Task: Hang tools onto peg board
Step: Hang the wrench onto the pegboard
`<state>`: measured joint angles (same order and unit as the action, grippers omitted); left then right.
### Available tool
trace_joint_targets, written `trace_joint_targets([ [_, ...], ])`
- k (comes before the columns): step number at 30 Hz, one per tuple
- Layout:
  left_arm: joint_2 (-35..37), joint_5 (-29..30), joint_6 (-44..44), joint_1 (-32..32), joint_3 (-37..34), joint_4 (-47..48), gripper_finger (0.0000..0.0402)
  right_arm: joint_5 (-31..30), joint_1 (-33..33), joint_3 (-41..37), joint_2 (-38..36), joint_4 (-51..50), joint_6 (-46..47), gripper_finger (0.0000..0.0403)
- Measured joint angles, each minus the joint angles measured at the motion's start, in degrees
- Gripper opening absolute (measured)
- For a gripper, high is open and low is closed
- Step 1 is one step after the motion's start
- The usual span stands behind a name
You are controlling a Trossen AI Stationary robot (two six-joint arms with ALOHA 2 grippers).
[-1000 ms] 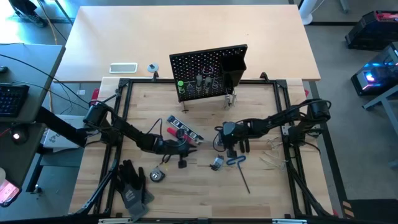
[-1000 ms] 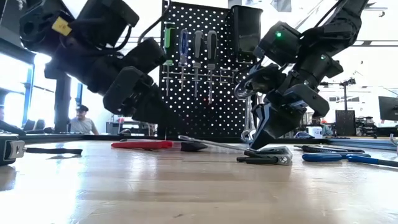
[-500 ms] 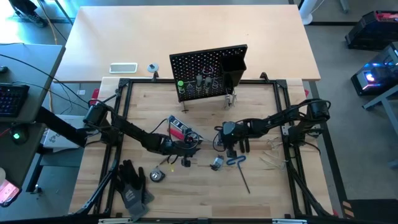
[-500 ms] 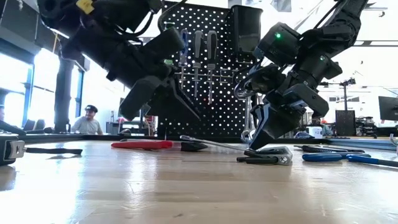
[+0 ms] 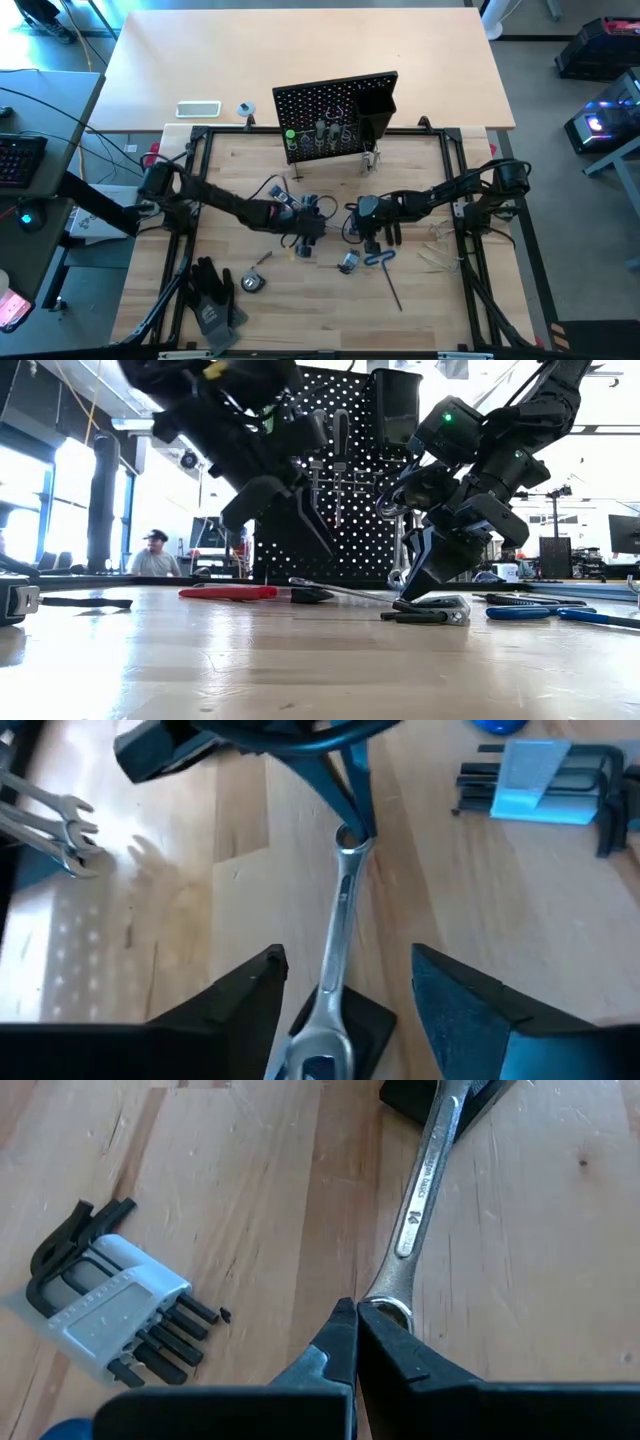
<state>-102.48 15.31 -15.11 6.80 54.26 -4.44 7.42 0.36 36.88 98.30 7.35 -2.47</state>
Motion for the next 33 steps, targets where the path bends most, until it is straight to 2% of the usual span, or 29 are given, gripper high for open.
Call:
trace_joint_targets([
  [5,0.00,-7.29,-0.06,-3.36,2.92,4.42,0.0188,-0.02,0.00,0.00,0.00,0.00,0.04,0.0000],
  [10,-0.18,-11.83,-1.57,-4.96,3.40,4.40,0.0180,-0.02,0.02,-0.04,0.01,0.42,0.03,0.0000],
  [15,-4.41,-12.30,-1.90,-5.02,4.10,4.13,0.0180,0.00,0.02,-0.04,0.02,0.83,-0.08,0.0000],
  [21,-10.39,-9.46,-3.10,-4.48,9.39,5.04,0.0179,-0.07,0.02,-0.04,0.02,1.20,-0.08,0.0000],
  [27,-16.54,-10.73,-2.95,-5.76,18.43,19.15,0.0171,-0.01,0.02,-0.02,0.02,1.23,-0.05,0.0000],
  [30,-18.12,-11.50,-2.95,-6.16,20.97,23.79,0.0150,0.11,0.02,-0.02,0.02,1.36,-0.09,0.0000],
  [33,-18.14,-11.64,-3.02,-6.20,21.17,24.61,0.0119,0.11,0.02,-0.02,0.02,1.39,-0.47,0.0000],
])
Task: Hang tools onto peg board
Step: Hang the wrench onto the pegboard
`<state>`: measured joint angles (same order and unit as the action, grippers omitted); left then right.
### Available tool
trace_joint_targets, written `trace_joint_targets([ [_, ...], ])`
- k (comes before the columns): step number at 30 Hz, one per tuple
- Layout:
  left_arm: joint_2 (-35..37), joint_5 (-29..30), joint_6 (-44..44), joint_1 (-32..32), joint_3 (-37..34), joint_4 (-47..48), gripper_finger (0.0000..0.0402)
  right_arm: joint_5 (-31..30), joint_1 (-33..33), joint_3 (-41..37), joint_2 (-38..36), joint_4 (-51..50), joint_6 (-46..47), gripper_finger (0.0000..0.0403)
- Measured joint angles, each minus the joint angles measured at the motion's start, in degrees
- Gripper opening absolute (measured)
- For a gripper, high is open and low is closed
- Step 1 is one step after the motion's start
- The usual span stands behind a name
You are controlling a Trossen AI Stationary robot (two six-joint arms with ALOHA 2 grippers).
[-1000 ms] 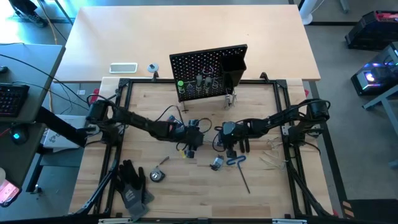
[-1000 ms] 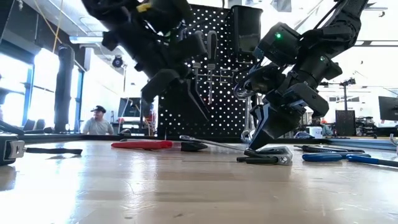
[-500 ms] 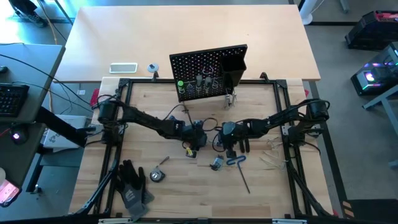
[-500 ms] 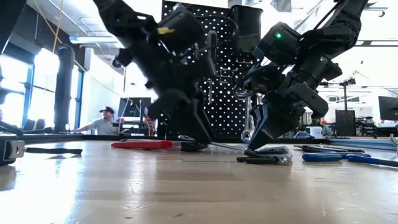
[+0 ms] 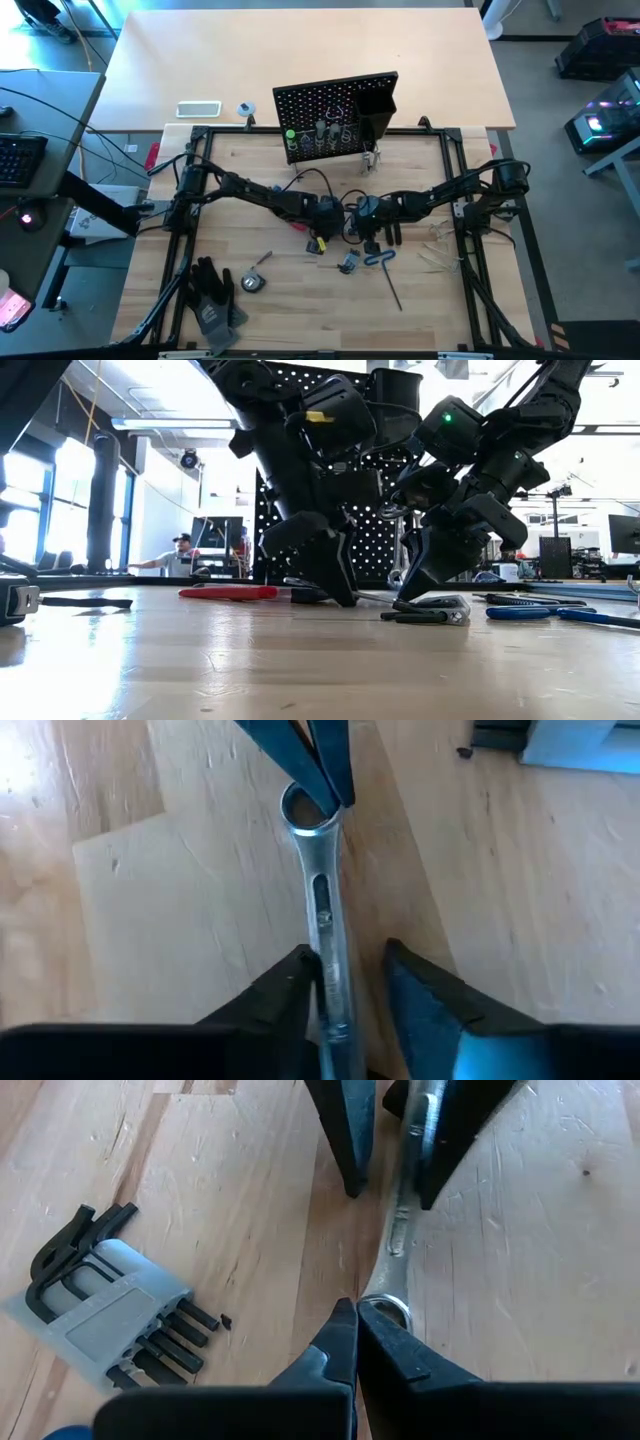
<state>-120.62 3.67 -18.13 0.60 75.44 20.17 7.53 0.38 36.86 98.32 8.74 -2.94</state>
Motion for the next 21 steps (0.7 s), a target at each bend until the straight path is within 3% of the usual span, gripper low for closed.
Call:
trace_joint_targets([
  [7,0.59,3.38,-2.60,-0.15,-0.22,2.33,0.0029,0.17,-0.02,0.07,-0.01,0.12,-0.09,0.0000],
  [14,0.57,4.22,-3.61,0.05,-0.31,2.16,0.0028,0.15,0.00,0.04,-0.33,0.21,0.09,0.0000],
  [21,1.38,8.15,-4.16,1.27,-0.44,2.00,0.0028,-1.08,0.04,-0.31,-5.24,-3.15,0.11,0.0000],
])
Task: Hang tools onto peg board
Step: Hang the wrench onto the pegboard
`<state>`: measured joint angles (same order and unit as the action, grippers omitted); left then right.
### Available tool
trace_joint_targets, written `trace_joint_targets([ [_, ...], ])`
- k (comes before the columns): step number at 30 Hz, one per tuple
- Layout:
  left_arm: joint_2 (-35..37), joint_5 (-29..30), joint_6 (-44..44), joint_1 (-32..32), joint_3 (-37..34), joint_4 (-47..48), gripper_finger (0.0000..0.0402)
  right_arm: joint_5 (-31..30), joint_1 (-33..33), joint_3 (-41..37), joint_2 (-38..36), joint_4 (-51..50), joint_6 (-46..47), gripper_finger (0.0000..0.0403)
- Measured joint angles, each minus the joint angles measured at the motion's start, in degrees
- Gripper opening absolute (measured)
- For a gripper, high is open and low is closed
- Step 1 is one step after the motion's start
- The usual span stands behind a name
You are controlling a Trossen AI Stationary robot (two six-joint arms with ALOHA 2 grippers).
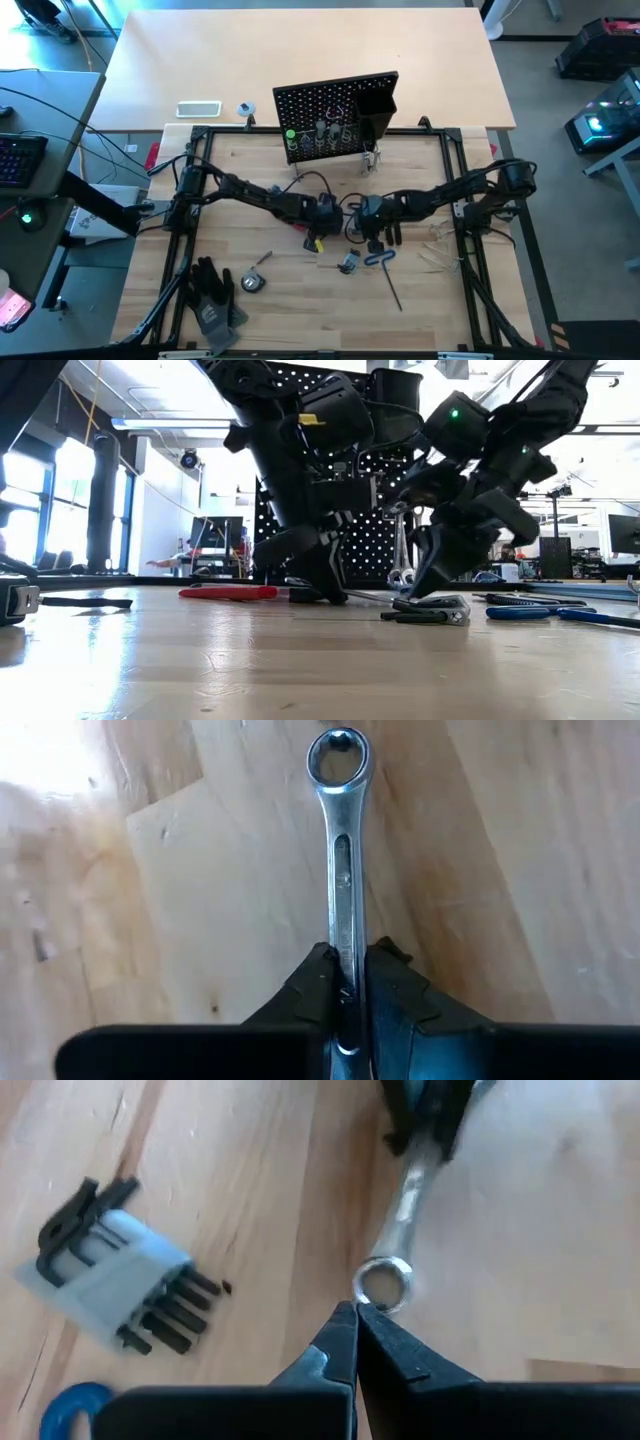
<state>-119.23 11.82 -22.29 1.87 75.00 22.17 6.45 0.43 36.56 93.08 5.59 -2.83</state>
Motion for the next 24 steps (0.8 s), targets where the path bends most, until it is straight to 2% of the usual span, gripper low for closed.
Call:
trace_joint_targets([
  [7,2.57,5.55,0.56,0.81,-0.42,0.58,0.0027,-3.74,1.15,0.04,-9.82,-8.20,1.99,0.0000],
  [13,5.70,9.49,2.53,1.17,-0.33,-0.05,0.0002,-8.40,5.50,0.17,-19.53,-14.13,5.18,0.0000],
  [24,12.71,15.31,4.21,3.28,-0.26,-4.12,0.0002,-15.64,11.97,0.24,-33.04,-21.96,9.49,0.0000],
])
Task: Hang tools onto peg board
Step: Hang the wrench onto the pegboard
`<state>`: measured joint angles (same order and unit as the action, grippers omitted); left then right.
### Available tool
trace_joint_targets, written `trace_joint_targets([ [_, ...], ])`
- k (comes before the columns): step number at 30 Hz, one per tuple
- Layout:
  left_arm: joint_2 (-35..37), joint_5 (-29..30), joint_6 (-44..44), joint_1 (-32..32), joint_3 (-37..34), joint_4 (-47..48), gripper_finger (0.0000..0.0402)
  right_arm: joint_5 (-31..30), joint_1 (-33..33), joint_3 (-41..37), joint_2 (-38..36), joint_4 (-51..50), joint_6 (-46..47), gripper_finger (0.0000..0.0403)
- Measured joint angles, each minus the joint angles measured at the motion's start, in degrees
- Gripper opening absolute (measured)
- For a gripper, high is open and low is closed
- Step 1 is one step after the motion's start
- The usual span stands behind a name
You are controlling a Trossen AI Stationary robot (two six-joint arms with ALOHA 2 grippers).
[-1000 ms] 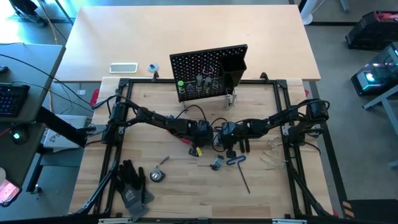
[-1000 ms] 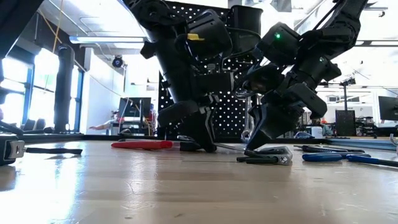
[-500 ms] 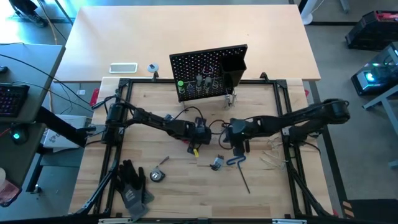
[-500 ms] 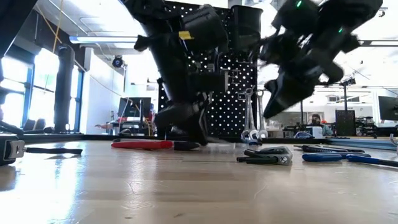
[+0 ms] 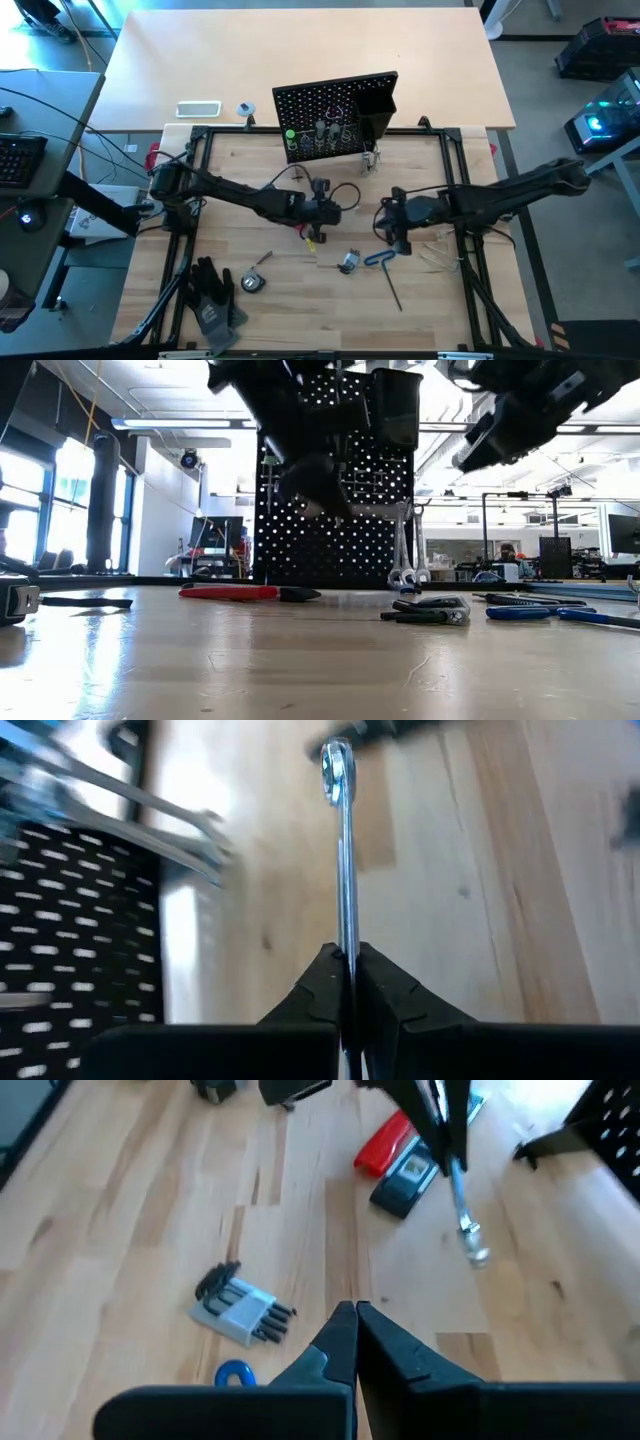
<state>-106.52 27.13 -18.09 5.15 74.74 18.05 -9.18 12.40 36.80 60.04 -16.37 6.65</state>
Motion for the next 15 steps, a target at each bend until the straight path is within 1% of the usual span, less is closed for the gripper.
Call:
trace_joint_targets([
  [2,1.57,1.28,0.00,0.34,0.09,-1.72,0.0002,-1.71,0.87,0.02,-1.59,-1.17,0.02,0.0005],
  [4,2.88,2.88,0.02,0.67,0.13,-2.96,0.0002,-3.83,1.46,0.02,-3.07,-1.97,0.42,0.0020],
  [10,6.51,8.24,-0.66,1.74,0.12,-7.80,0.0002,-11.33,2.47,0.07,-7.54,-2.54,1.35,0.0104],
  [13,7.19,10.58,-2.07,2.15,0.20,-11.04,0.0002,-18.95,2.54,0.07,-9.49,-2.25,4.00,0.0134],
  [15,7.19,11.57,-3.58,2.21,0.20,-14.31,0.0002,-24.04,3.02,0.06,-10.24,-1.47,5.51,0.0140],
])
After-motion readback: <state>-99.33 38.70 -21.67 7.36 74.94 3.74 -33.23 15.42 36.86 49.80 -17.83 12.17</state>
